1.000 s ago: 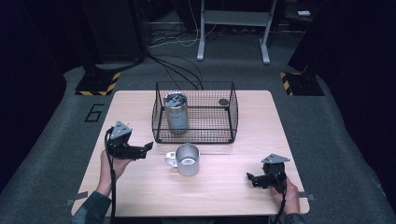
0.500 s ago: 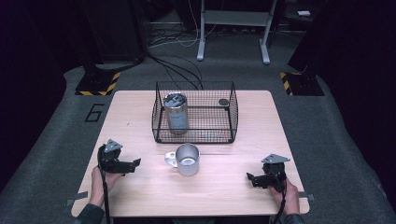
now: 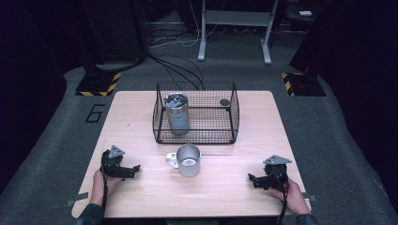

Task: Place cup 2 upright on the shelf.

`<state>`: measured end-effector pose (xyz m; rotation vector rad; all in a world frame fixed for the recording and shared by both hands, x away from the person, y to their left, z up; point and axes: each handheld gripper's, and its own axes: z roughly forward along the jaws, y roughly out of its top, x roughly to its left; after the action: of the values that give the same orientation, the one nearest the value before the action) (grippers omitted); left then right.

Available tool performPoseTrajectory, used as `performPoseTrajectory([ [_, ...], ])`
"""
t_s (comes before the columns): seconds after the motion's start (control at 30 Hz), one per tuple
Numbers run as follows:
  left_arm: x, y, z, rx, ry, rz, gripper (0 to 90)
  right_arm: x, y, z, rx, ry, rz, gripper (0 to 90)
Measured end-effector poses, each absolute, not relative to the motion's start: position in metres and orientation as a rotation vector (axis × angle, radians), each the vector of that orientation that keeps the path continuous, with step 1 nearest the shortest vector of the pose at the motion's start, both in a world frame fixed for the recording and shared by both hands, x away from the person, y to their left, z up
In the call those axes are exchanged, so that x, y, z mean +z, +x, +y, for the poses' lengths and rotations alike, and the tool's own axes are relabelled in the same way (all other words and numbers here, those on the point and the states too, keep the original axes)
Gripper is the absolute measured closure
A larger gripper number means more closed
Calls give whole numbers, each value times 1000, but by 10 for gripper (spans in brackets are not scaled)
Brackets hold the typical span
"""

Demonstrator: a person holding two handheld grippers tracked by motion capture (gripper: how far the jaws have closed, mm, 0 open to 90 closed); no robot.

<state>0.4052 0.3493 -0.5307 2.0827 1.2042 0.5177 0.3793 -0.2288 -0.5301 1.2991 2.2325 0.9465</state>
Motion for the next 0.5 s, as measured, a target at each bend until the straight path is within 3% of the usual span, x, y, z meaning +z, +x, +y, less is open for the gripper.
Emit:
performPoseTrajectory([
  [0.5,-530,414,348,550,2135,1086,0,-528,379,-235,889,1326,2200,0],
])
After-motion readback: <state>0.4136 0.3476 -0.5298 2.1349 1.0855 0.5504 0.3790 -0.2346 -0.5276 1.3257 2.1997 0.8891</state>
